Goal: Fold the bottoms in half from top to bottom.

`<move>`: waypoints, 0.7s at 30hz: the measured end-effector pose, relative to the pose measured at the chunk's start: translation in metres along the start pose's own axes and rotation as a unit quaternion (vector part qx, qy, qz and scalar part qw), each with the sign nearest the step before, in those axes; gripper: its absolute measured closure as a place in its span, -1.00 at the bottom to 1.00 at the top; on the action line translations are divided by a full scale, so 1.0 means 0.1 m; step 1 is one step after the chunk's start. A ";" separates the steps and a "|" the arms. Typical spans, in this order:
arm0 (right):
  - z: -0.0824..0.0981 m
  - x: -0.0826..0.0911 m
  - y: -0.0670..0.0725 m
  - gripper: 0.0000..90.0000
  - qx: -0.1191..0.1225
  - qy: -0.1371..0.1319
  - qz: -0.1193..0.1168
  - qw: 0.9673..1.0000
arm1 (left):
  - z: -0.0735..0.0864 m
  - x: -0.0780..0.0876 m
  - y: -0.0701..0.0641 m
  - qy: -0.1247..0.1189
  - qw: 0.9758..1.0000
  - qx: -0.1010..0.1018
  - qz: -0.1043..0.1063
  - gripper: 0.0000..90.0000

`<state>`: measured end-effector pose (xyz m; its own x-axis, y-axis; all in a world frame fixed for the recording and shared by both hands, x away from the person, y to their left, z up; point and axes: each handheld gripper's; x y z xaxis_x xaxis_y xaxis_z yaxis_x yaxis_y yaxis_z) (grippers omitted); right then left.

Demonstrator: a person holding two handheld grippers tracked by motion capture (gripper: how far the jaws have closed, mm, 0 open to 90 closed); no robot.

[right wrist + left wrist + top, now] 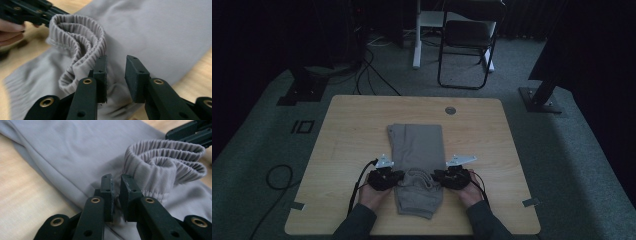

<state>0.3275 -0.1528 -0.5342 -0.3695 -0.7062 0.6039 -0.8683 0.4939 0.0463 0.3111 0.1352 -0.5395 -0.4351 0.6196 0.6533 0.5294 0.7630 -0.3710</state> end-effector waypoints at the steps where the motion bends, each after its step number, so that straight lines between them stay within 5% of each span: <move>1: 0.01 0.02 0.03 0.52 0.006 -0.004 -0.007 1.000 | 0.04 0.01 -0.02 0.004 1.000 -0.007 0.002 0.75; 6: 0.02 0.09 0.10 0.39 0.028 -0.007 -0.032 0.999 | 0.13 0.07 -0.03 0.012 1.000 -0.018 0.002 0.61; 11: -0.04 0.03 0.02 0.23 0.017 0.002 0.014 1.000 | -0.02 0.05 -0.02 -0.009 1.000 -0.015 -0.012 0.51; 16: -0.18 -0.11 -0.13 0.17 0.018 0.010 0.067 0.998 | -0.25 -0.09 0.01 -0.029 0.997 -0.025 -0.059 0.46; 18: -0.28 -0.28 -0.29 0.15 0.011 0.022 0.103 0.994 | -0.42 -0.27 0.09 -0.033 0.995 -0.024 -0.094 0.46; 21: -0.40 -0.44 -0.43 0.15 0.004 0.031 0.136 0.990 | -0.52 -0.42 0.16 -0.024 0.993 -0.019 -0.112 0.47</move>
<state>0.3945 -0.1230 -0.5313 -0.5685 -0.5154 0.6412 -0.7424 0.6572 -0.1300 0.3760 0.1120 -0.5388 -0.5787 0.4441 0.6840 0.4421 0.8756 -0.1945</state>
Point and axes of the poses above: each handheld gripper's, and its own axes: x roughly backward along the jaws, z roughly out of its underside, y roughly to its left, and after that the axes turned 13 degrees about x, right-handed
